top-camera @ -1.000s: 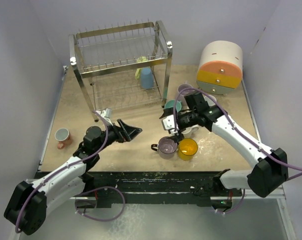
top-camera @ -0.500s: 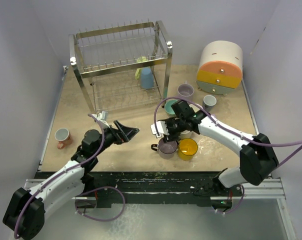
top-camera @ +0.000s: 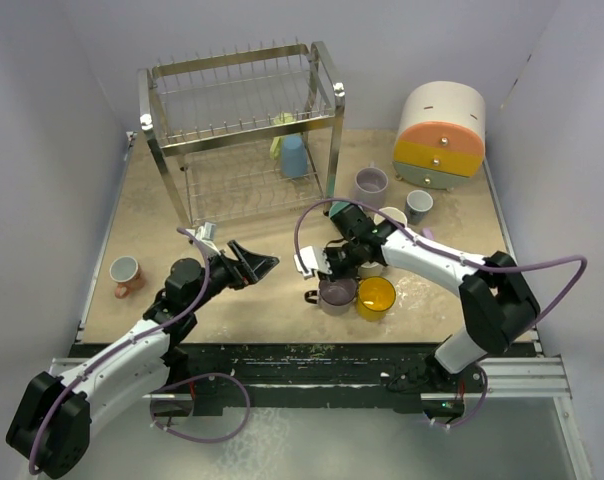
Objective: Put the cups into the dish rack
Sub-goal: Pick up the cup at the center of the board, then turn the cup upside down in the dish rack.
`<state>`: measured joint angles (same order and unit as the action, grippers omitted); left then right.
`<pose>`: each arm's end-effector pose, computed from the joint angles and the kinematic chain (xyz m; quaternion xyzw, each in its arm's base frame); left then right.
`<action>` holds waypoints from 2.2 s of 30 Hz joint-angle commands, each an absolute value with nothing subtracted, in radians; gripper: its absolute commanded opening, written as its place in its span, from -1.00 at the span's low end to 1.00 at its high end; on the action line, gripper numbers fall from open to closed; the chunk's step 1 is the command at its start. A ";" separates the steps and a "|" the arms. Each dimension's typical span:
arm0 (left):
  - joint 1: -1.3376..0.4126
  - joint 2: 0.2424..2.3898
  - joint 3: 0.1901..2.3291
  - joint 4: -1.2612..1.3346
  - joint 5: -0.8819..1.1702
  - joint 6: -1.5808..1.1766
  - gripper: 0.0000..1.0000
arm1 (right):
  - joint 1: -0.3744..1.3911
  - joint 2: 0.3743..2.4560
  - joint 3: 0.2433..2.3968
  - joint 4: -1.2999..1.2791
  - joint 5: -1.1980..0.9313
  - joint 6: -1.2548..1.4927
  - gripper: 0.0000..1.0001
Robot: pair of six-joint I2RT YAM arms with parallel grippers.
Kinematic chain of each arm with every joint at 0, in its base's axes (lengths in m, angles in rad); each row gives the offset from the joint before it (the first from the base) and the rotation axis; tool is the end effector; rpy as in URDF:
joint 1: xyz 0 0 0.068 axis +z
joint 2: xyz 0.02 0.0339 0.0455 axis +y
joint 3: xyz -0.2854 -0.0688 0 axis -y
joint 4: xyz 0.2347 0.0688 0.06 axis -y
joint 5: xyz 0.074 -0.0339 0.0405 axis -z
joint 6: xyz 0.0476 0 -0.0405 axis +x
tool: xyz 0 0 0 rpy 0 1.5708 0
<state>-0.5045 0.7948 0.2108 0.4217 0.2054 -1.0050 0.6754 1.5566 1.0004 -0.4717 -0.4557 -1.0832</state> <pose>0.1424 -0.0897 0.2184 -0.1234 0.7509 -0.4982 0.4156 0.2267 0.2085 0.2260 -0.7615 0.5518 0.1602 0.2998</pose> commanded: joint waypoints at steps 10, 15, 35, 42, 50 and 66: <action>-0.501 0.809 0.191 0.567 0.302 -1.070 0.76 | 0.673 1.612 1.244 -0.621 -0.594 -0.889 -1.00; -0.503 0.827 0.194 0.708 0.385 -1.044 0.73 | 0.618 1.567 1.286 -0.697 -0.782 -0.924 -1.00; -0.631 0.994 0.252 1.235 0.443 -0.779 0.72 | 0.463 1.569 1.367 -0.879 -1.254 -1.002 -1.00; -0.649 1.034 0.283 1.241 0.496 -0.747 0.68 | 0.457 1.574 1.345 -0.857 -1.268 -0.987 -1.00; -0.709 1.118 0.275 1.295 0.470 -0.647 0.46 | 0.457 1.580 1.350 -0.865 -1.274 -0.987 -1.00; -0.714 0.826 0.291 0.776 0.302 -0.707 0.59 | 0.457 1.428 1.296 -0.744 -0.923 -0.954 -1.00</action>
<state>-0.7101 0.9699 0.2508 1.0431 0.3637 -0.6609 0.4587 1.5509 1.3037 -0.8276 -1.0172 -1.0061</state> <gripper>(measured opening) 0.795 0.049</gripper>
